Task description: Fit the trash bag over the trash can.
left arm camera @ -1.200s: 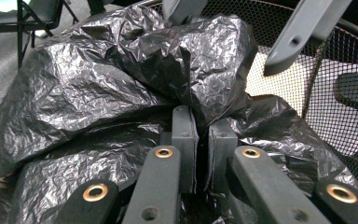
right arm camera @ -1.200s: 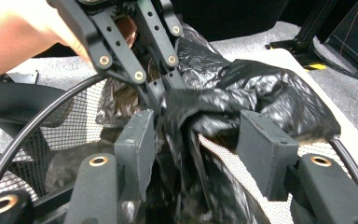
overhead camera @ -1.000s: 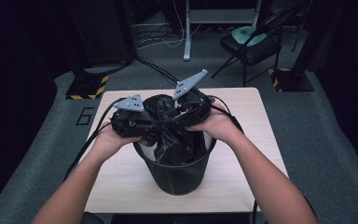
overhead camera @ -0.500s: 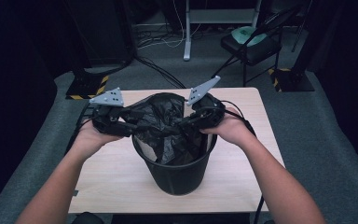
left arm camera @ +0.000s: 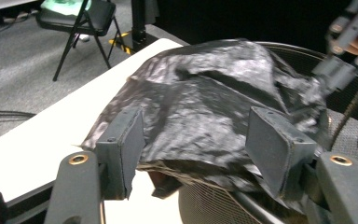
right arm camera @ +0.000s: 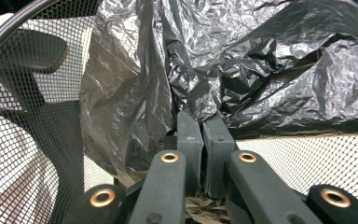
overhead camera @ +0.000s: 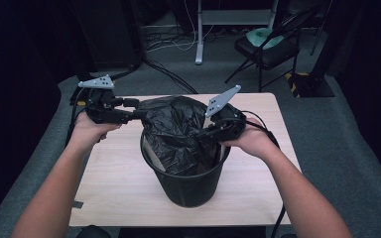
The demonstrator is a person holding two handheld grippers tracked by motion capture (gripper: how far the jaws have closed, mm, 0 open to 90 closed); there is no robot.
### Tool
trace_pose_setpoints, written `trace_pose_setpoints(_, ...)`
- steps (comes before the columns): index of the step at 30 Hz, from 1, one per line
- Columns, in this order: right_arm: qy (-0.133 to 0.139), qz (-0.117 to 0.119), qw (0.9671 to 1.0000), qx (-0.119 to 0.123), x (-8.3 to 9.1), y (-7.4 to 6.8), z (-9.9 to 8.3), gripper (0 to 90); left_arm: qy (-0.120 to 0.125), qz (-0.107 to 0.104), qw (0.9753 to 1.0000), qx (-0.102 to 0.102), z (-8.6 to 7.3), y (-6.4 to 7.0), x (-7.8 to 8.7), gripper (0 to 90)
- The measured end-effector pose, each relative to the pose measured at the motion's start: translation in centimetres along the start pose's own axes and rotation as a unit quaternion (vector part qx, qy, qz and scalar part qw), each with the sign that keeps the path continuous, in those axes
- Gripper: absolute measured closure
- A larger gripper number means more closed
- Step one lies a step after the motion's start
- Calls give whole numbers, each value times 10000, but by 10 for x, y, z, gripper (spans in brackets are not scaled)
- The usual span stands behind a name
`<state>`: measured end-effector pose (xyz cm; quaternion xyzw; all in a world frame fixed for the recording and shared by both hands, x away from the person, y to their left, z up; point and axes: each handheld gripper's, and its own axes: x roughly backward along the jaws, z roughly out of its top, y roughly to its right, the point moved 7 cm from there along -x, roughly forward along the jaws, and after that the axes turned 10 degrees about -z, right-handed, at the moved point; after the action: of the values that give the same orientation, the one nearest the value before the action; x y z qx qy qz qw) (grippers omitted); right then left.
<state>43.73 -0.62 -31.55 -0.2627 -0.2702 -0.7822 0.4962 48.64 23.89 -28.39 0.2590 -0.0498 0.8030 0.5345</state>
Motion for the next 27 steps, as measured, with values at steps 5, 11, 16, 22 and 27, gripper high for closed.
trace_pose_setpoints(5, 27, 27, 10000, 52, 2, -4, -3, 868, -86, -169, 9998, 17, 0, 0, -16, 331)
trace_pose_setpoints(11, 15, 36, 10000, 75, 3, -7, -7, 867, -471, -303, 9982, -228, -9, 10, -39, 437)
trace_pose_setpoints(16, 30, 63, 9999, 84, 3, -9, -9, 866, -411, 28, 9980, -474, -10, 9, -41, 638)
trace_pose_setpoints(22, 19, 79, 9999, 63, 5, -10, -12, 864, -421, 12, 9978, -503, -8, 7, -35, 837)
trace_pose_setpoints(27, 18, 61, 10000, 45, 7, -10, -14, 862, -462, -53, 9975, -529, -7, 9, -36, 891)
